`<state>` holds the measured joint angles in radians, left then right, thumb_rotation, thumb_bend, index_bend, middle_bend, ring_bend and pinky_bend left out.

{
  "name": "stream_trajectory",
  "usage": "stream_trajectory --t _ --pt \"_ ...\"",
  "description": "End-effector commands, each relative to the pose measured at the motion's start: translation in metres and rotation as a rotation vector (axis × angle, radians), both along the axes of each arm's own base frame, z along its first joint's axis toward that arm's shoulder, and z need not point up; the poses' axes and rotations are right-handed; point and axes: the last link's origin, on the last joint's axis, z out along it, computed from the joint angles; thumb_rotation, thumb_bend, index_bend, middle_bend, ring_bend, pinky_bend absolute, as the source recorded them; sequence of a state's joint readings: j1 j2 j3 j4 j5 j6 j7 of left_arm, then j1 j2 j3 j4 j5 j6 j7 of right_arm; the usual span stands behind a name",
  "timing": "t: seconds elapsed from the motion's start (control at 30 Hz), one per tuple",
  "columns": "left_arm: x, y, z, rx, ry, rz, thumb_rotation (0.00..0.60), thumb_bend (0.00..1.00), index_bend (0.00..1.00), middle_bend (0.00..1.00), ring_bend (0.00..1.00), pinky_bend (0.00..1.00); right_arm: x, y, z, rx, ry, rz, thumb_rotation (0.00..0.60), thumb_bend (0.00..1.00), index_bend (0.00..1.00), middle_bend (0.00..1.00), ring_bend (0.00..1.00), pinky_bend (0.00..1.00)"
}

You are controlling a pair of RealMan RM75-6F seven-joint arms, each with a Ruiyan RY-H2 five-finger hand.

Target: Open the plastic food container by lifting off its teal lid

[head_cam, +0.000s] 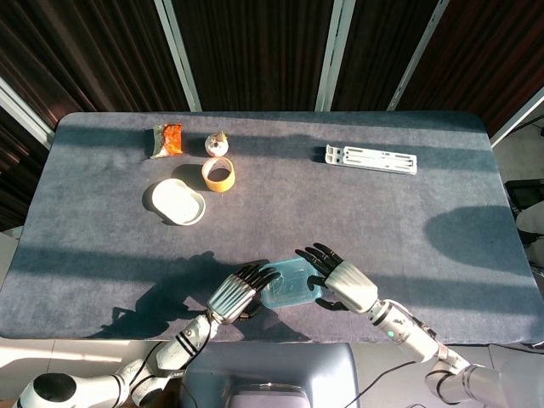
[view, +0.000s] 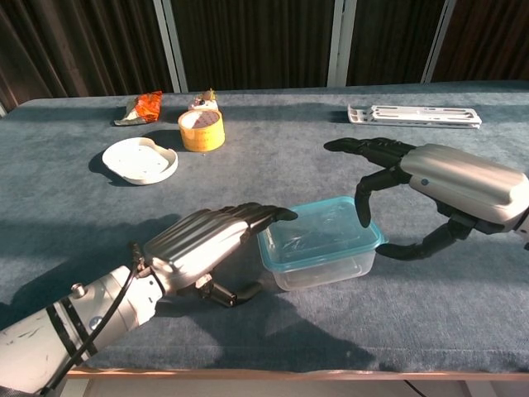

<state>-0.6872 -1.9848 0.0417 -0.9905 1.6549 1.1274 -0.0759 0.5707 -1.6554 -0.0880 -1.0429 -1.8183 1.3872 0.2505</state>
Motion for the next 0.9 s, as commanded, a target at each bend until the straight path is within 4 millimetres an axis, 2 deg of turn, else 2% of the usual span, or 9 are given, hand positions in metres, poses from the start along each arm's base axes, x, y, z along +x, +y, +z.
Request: stream_trajectory --t 0.03,0.43,0.7,0.9 --pt "0.000 -0.001 -0.001 0.003 0.005 -0.008 0.600 0.34 0.09 0.33 0.28 0.19 0.001 0.000 0.001 -0.002 -0.002 0.001 0.600 0.40 0.65 0.05 0.00 0.00" --pt "-0.001 -0.003 -0.003 0.012 0.012 -0.032 0.600 0.34 0.09 0.33 0.28 0.20 0.002 -0.001 0.004 -0.006 -0.009 -0.002 0.600 0.40 0.65 0.05 0.00 0.00" --pt "0.003 -0.004 0.001 0.024 -0.029 -0.045 0.600 0.34 0.09 0.32 0.27 0.19 0.004 -0.001 -0.006 0.013 0.009 0.000 0.600 0.40 0.65 0.05 0.00 0.00" --pt "0.006 -0.008 0.003 0.019 -0.063 -0.069 0.600 0.34 0.09 0.29 0.24 0.13 0.009 0.000 -0.015 0.026 0.002 0.010 0.600 0.51 0.69 0.07 0.00 0.00"
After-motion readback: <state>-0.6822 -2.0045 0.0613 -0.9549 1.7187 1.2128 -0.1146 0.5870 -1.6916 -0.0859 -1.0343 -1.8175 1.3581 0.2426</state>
